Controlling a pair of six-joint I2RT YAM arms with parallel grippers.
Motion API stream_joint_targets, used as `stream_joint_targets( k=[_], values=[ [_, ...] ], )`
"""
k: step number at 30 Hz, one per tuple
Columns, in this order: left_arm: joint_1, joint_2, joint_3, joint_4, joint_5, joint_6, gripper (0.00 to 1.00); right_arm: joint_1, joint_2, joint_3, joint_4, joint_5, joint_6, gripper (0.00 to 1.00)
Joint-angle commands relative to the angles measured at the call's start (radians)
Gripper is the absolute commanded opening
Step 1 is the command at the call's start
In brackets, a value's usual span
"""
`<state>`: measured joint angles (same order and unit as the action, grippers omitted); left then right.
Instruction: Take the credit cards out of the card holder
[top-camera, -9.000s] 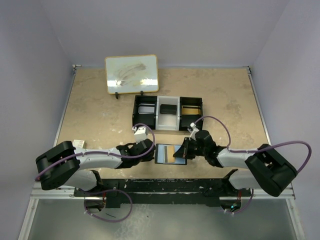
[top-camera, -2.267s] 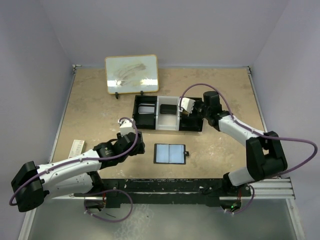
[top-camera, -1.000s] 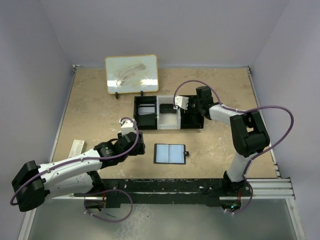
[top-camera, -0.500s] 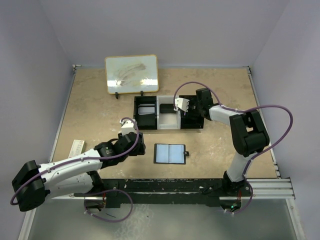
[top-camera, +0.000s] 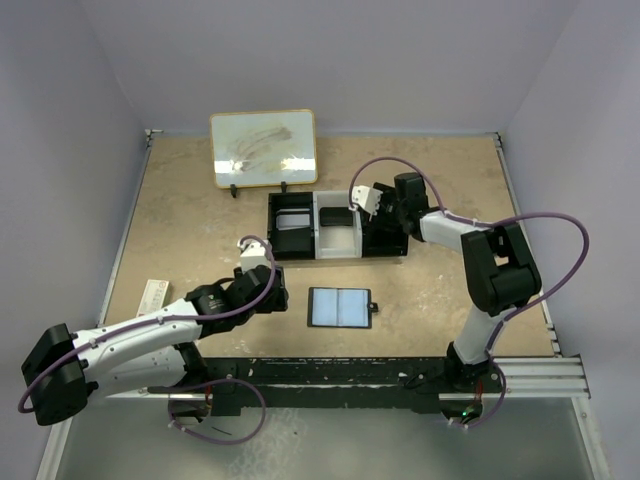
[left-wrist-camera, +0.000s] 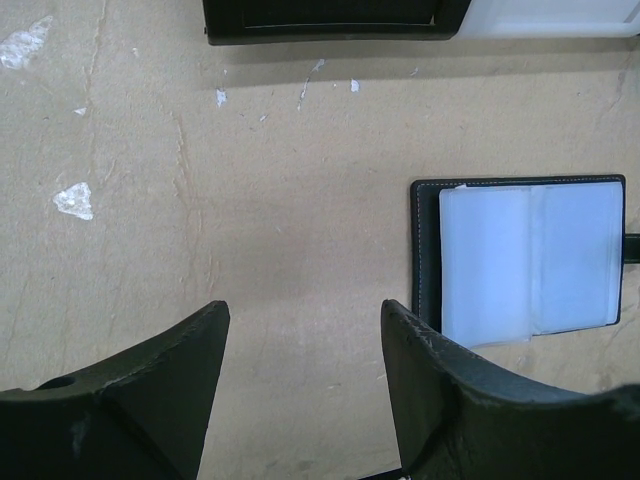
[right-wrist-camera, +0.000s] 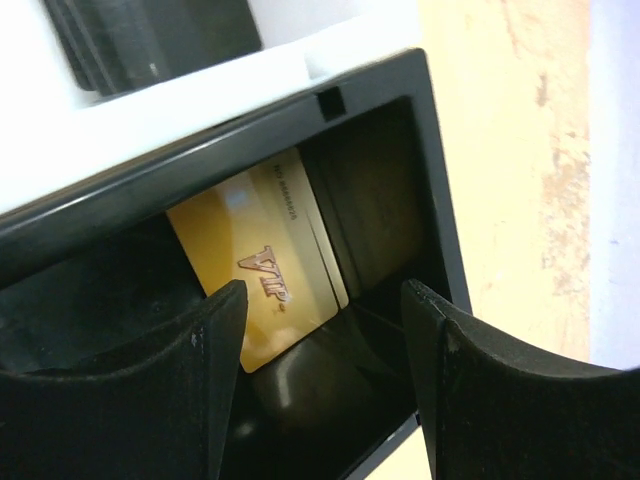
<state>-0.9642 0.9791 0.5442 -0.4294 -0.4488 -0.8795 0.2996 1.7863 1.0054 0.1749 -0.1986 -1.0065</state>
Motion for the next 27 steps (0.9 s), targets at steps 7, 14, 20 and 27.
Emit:
stream_joint_targets(
  k=[7,14,20,27],
  values=[
    [0.004,-0.001,0.049,-0.002,-0.003,-0.013,0.60,-0.005,-0.049,-0.023,0.139,0.071,0.056,0.65],
    [0.004,-0.003,0.067,-0.004,-0.006,-0.016,0.60,-0.003,-0.264,-0.030,0.157,-0.021,0.250,0.67],
    [0.004,-0.034,0.061,-0.011,-0.028,-0.044,0.59,-0.004,-0.500,-0.132,0.223,0.050,0.872,0.97],
    [0.004,-0.116,0.053,-0.062,-0.118,-0.087,0.59,-0.006,-0.542,-0.124,-0.081,0.056,1.316,1.00]
  ],
)
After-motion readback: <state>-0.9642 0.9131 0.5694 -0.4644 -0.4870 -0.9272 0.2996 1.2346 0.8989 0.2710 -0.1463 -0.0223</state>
